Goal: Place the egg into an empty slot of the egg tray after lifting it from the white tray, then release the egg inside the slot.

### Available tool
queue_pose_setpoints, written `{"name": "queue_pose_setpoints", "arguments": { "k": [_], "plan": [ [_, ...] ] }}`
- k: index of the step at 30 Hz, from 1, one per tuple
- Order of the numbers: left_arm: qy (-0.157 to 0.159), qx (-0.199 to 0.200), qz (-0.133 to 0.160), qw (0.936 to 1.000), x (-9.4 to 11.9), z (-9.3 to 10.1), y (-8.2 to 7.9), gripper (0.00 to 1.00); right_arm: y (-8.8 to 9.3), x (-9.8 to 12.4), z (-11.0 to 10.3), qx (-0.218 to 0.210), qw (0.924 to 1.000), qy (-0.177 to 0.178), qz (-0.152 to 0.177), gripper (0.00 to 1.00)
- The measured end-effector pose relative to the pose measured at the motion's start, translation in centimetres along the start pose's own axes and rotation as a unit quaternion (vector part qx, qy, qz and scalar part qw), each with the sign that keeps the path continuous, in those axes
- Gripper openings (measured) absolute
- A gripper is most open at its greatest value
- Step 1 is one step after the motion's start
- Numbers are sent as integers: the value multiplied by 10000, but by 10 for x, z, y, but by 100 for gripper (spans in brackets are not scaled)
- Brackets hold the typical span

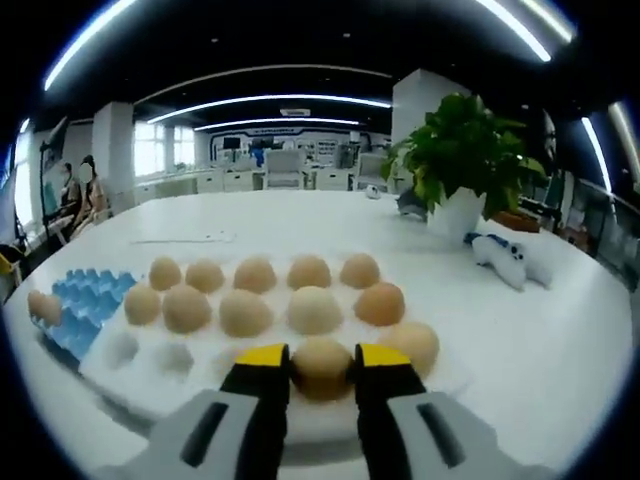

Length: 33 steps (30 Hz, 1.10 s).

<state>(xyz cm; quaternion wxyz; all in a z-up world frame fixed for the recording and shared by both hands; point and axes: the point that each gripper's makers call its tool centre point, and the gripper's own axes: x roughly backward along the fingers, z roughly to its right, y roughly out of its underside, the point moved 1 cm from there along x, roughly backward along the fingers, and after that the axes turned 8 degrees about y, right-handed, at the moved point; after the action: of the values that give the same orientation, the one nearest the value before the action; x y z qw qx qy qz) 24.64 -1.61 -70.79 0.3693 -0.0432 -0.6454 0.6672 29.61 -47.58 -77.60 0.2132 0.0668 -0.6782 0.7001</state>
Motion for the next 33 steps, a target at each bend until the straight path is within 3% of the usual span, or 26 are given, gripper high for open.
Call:
{"name": "queue_pose_setpoints", "arguments": {
  "k": [10,15,24,33],
  "plan": [
    [-22,36,-31,10000,1,-2,2,65,-18,13,0,-502,9986,-86,105,25],
    [31,-3,-58,10000,-2,1,3,66,-28,24,-14,-759,9964,-341,179,25],
    [101,-10,-43,9999,-5,6,2,67,-44,49,-67,-703,9914,-1051,327,25],
    [167,-72,-60,9998,-6,10,2,67,-44,60,-122,-648,9821,-1754,233,25]
  ]
}}
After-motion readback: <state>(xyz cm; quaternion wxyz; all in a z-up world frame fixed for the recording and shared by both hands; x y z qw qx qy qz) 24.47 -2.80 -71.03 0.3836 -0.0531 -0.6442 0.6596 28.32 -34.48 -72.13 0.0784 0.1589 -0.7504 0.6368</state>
